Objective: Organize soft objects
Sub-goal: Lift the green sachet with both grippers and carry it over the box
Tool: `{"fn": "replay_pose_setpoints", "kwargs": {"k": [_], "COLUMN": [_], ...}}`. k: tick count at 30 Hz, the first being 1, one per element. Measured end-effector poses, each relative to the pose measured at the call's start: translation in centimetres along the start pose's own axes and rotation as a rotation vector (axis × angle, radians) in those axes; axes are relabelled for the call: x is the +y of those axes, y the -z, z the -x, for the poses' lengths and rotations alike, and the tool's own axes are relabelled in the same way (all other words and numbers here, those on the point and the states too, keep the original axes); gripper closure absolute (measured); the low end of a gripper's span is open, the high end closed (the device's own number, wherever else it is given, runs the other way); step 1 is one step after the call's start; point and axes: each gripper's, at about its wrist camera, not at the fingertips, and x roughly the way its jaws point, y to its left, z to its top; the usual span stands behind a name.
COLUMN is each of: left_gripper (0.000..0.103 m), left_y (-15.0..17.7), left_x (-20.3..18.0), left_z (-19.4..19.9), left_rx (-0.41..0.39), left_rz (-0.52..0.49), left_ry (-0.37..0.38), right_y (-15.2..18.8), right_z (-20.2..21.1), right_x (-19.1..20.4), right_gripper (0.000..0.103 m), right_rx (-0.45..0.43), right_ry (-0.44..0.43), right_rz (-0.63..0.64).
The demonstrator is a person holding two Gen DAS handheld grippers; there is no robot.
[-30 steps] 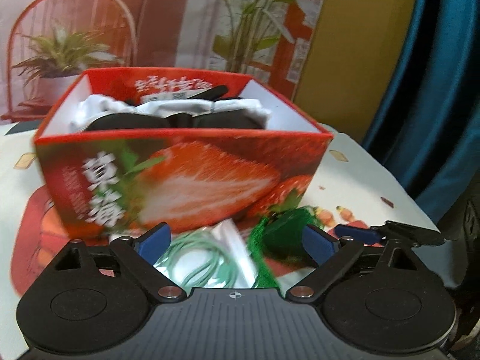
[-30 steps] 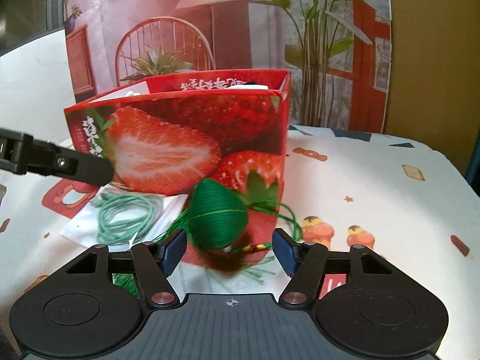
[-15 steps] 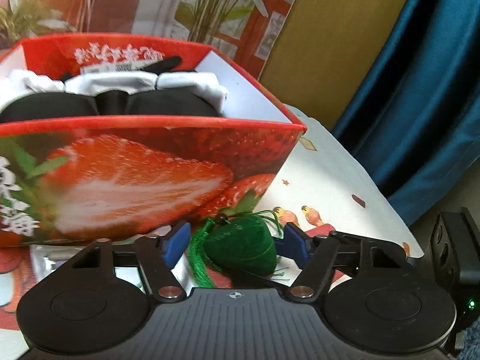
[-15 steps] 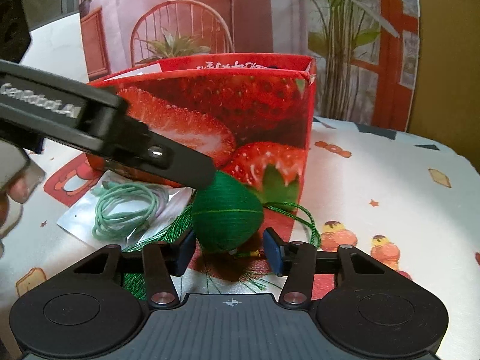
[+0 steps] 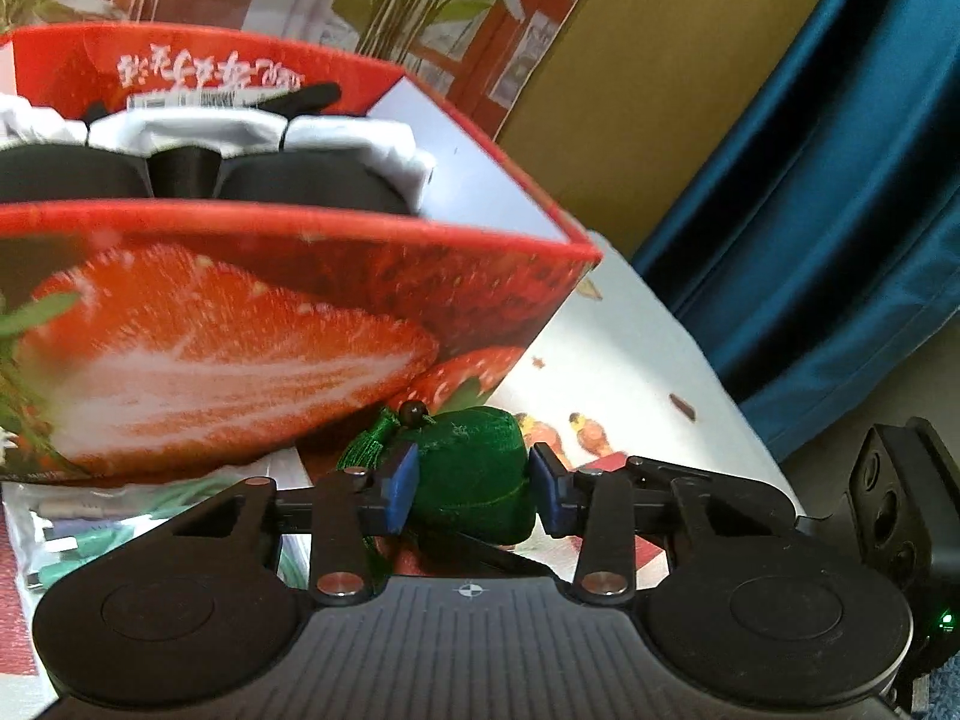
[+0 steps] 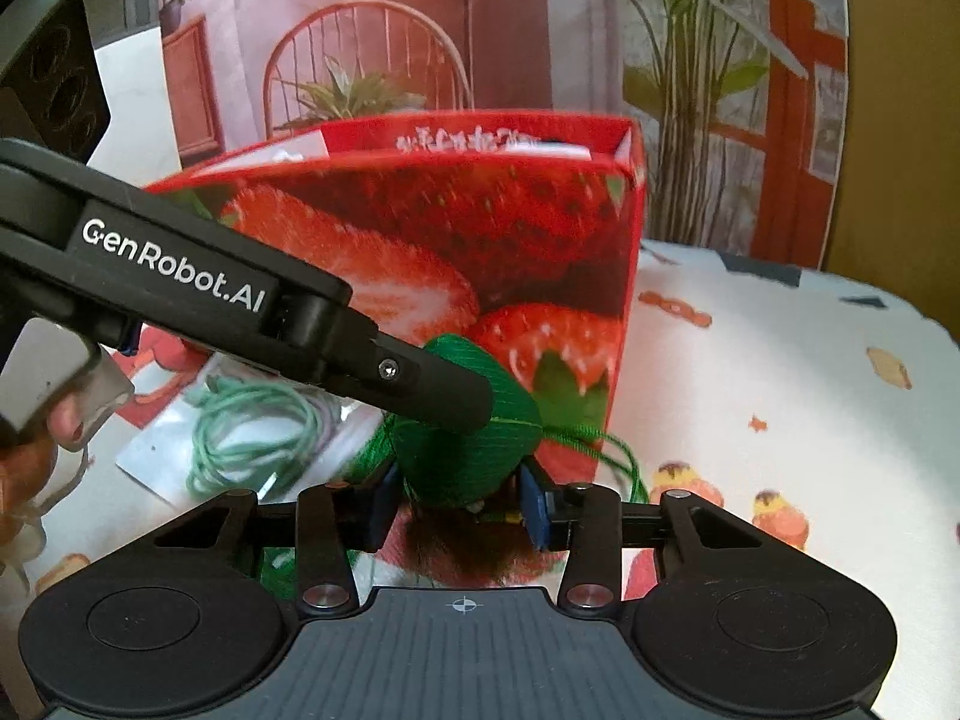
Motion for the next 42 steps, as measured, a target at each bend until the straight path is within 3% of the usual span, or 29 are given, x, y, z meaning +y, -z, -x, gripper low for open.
{"fn": "replay_pose_setpoints", "kwargs": {"k": [9, 20, 31, 42], "left_gripper": [0.061, 0.06, 0.059, 0.059], "left_y": [-1.1, -4.4, -8.9, -11.6], "left_x": [-1.8, -3.4, -1.7, 0.6], "left_z": [4.9, 12.4, 17.5, 18.8], "left_rx": [-0.115, -0.306, -0.448, -0.5], "left_rz": [-0.031, -0.078, -0.055, -0.035], "left_ry": [0.008, 0.01, -0.019, -0.044], "right_y": [-2.8, -9.4, -17.0, -20.6], "right_z": [3.1, 7.1, 6.7, 3.9], "right_x": [1.9, 5.3, 8.6, 10.6], "right_gripper": [0.065, 0.065, 0.065, 0.065], "right_rx": [-0.083, -0.234, -0.347, -0.375], "right_ry": [0.009, -0.004, -0.026, -0.03], "right_rz": [0.06, 0.18, 0.295, 0.384]}}
